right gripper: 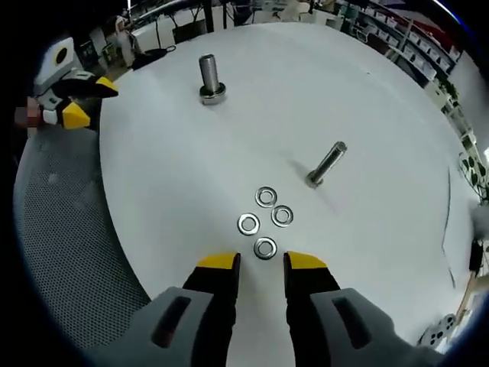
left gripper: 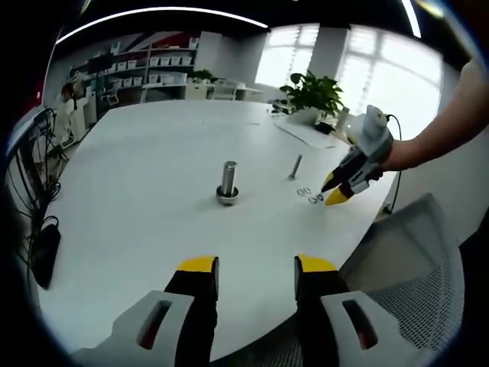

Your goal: Place the washer onto the threaded stud by aligning its center hole with the stud, sliding it down to the base, and recovering from edge contact or off-axis alignment until the washer reaches the visible bottom stop.

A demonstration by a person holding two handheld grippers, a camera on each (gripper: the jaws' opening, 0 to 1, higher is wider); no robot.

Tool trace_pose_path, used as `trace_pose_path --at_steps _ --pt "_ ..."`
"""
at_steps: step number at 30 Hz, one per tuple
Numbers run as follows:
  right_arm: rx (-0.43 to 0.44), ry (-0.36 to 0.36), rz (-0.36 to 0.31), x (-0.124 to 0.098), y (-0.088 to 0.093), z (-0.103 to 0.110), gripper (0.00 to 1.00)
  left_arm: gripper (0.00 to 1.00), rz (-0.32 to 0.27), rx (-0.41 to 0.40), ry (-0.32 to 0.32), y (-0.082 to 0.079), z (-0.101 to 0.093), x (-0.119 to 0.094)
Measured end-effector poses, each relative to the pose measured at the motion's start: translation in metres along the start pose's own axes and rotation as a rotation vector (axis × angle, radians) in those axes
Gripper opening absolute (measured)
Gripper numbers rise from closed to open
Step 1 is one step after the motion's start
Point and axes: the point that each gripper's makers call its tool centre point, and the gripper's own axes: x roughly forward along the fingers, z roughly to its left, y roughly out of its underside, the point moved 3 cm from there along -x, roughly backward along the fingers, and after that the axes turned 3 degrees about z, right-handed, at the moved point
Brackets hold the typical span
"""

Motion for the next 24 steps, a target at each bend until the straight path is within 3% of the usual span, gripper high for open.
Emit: trace_pose_path --at_steps 12,14,16,19,24 --pt "-0.009 -0.056 0.031 0.0026 -0.0012 -0.0052 0.25 0.38 -0.008 -0.008 0.001 -0.0008 0.0006 -0.0001" --pt "-0.041 -0.071 0.03 0.0029 -0.0025 -0.0055 0.24 0.38 -0.011 -0.01 0.0 -0.0013 0.0008 -0.0003" --pt "-0.126 -0.09 0.057 0.003 -0.0031 -0.0058 0.24 0.38 -0.009 -0.009 0.002 -0.0014 0.0003 -0.0003" --pt "-0.131 -0.092 0.116 0.0045 -0.0054 -0.0049 0.24 0.37 -0.007 -0.005 0.003 -0.001 0.0 0.0" --pt "-0.208 -0.096 0.224 0.0062 -0.0092 -0.0031 0.24 0.37 -0.005 -0.006 0.004 -0.0008 -0.0002 0.0003"
